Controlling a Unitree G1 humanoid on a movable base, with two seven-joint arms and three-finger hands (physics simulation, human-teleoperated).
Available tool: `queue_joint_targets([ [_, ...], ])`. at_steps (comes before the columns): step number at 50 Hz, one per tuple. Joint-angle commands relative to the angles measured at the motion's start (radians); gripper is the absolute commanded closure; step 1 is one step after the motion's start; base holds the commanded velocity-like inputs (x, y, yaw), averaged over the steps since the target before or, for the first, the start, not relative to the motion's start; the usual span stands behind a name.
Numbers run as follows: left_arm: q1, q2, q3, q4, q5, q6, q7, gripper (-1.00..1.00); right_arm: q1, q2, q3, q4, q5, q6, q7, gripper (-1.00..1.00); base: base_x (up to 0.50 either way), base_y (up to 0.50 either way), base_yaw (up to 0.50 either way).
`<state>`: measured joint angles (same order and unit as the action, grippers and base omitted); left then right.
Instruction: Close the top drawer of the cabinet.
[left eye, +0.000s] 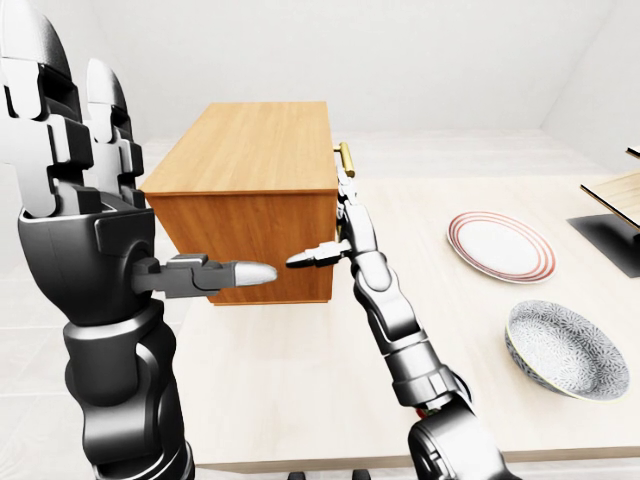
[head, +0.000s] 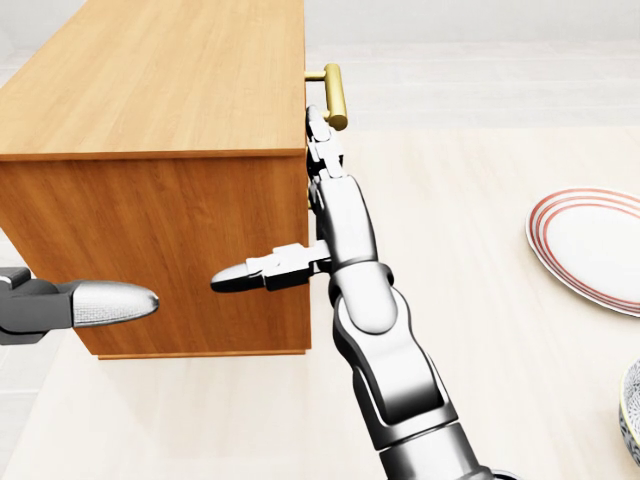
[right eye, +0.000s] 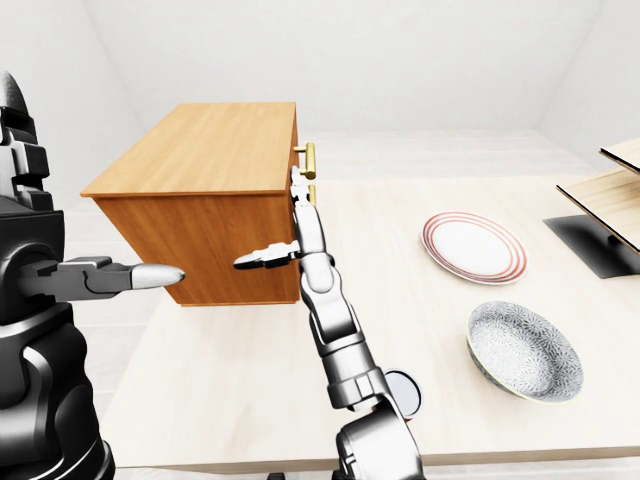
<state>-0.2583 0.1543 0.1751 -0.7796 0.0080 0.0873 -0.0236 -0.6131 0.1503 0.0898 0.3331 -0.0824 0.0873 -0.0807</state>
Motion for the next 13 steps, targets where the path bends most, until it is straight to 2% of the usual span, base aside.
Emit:
queue_joint_targets([
  [1, -0.002, -0.013, 0.006, 0.000, -0.013, 0.000, -0.005, -1.00, 0.014, 0.137, 0.092, 0.065, 0.063, 0.000, 0.091, -1.00, 0.01, 0.00, 0.01],
  [13, -0.003, -0.014, 0.007, -0.001, -0.014, 0.000, -0.007, -1.00, 0.012, 0.143, 0.082, 0.083, 0.053, 0.000, 0.099, -1.00, 0.00, 0.00, 0.00],
])
